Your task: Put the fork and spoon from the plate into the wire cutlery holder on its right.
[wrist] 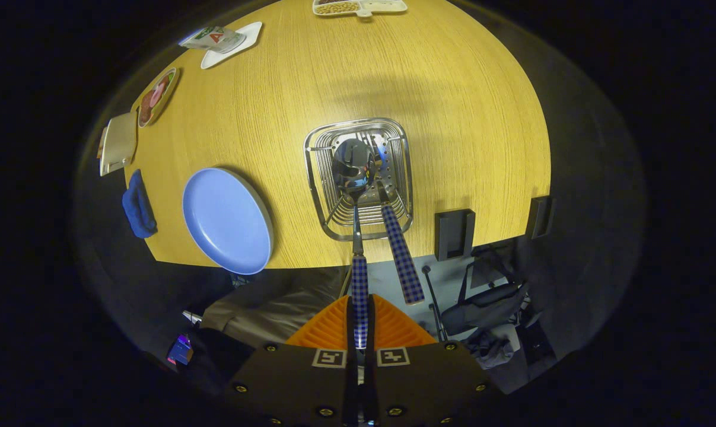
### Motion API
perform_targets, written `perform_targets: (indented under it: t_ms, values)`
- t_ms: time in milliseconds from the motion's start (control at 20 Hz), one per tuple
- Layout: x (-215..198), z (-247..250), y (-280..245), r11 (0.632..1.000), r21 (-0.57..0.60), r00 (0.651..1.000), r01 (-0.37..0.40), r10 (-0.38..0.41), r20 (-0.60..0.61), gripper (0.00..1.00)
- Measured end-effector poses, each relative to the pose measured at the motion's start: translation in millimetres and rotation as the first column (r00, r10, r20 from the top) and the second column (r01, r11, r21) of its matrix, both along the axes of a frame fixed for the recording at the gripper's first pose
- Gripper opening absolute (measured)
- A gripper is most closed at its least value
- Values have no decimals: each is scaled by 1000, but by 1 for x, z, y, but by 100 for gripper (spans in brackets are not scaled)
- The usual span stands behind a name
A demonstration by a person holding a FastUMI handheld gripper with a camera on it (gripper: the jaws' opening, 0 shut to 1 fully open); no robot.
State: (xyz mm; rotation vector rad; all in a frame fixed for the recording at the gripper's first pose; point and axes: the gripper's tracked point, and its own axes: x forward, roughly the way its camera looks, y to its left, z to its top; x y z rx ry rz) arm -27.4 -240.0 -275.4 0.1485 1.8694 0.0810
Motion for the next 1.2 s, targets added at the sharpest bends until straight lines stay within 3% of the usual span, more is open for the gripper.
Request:
perform_targets:
  t_ms: [1200]
  values:
    - [13, 0, 6, 987, -55, 972, -153, 140, -186, 7]
